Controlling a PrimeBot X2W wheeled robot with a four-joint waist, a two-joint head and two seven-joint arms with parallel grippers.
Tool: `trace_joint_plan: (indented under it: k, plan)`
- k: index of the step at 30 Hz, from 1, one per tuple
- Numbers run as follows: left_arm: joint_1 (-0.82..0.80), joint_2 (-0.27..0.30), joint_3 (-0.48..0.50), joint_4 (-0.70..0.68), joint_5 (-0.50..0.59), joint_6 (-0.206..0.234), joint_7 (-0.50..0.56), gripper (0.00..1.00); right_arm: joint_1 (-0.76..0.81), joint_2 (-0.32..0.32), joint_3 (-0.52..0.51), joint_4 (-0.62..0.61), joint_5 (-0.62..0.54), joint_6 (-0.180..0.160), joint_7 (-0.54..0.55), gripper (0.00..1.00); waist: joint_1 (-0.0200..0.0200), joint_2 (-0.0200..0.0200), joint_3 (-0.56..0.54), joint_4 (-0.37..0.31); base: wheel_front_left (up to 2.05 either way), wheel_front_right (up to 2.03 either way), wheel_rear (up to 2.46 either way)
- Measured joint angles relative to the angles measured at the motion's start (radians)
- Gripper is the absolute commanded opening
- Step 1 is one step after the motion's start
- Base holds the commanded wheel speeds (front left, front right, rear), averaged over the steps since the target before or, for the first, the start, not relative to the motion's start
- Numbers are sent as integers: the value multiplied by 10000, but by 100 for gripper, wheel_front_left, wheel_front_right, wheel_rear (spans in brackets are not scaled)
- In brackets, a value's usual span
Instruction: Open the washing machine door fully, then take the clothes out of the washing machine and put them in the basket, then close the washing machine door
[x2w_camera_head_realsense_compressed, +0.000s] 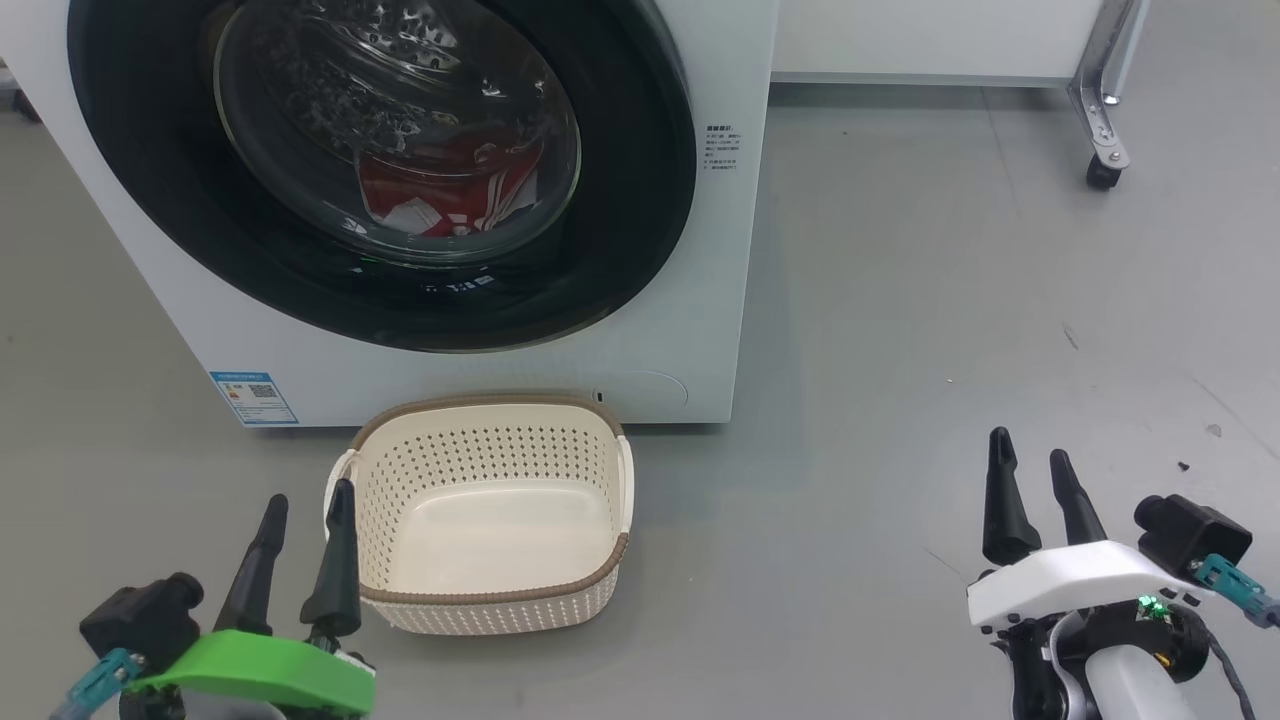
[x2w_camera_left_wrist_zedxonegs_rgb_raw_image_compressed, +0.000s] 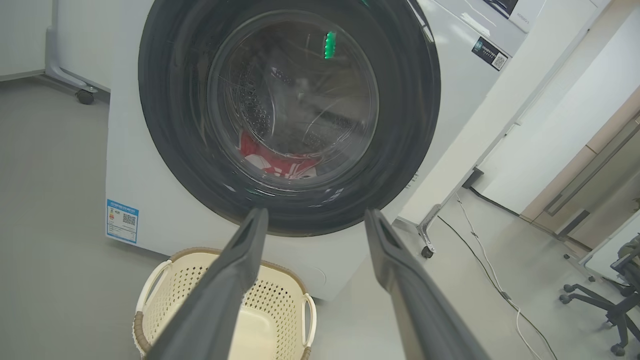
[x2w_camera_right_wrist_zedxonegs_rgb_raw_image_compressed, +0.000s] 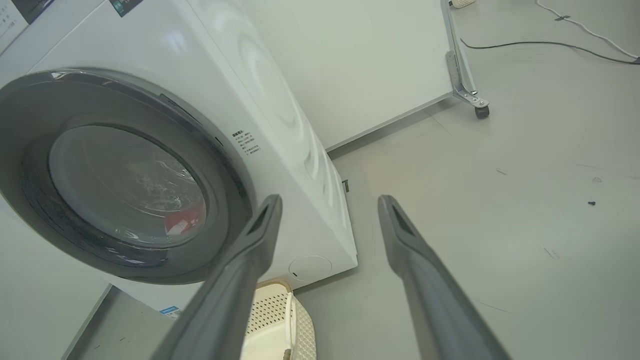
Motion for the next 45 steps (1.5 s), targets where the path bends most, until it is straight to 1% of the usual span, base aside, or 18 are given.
trace_joint_plan:
  k: [2, 5, 7, 11, 13, 18, 22, 35, 45]
  plan:
    - [27, 63, -113, 67, 447, 21, -69, 100, 1, -31, 111, 88, -320, -73, -56, 100, 0, 0, 2, -2, 0, 0, 0]
    - [58, 221, -299, 153, 1091, 165, -142, 100, 3, -36, 282, 219, -721, -167, -142, 100, 0, 0, 2, -8, 0, 0, 0]
    - [64, 221, -360, 244, 1419, 267, -174, 100, 4, -59, 405, 343, -1043, -182, -167, 100, 0, 0, 2, -15, 0, 0, 0]
    - [77, 221, -491, 322, 2136, 460, -272, 100, 5, -71, 608, 527, -1530, -353, -278, 100, 0, 0, -1, -34, 0, 0, 0]
    - [112, 217, -558, 364, 2399, 545, -366, 100, 5, -73, 686, 602, -1791, -359, -347, 100, 0, 0, -5, -43, 0, 0, 0]
    - [212, 203, -656, 606, 3057, 844, -487, 100, 3, -73, 915, 765, -2414, -522, -506, 100, 0, 0, -16, -56, 0, 0, 0]
    - [223, 186, -780, 700, 3553, 957, -617, 100, 1, -79, 1016, 880, -2861, -619, -610, 100, 0, 0, -21, -51, 0, 0, 0]
    - [265, -67, -959, 1076, 4483, 1237, -965, 100, -78, -115, 1492, 1267, -4092, -867, -989, 100, 0, 0, -34, 13, 0, 0, 0]
    - [257, -100, -918, 1078, 4506, 1241, -965, 100, -218, -123, 1459, 1333, -4054, -872, -989, 100, 0, 0, -17, 8, 0, 0, 0]
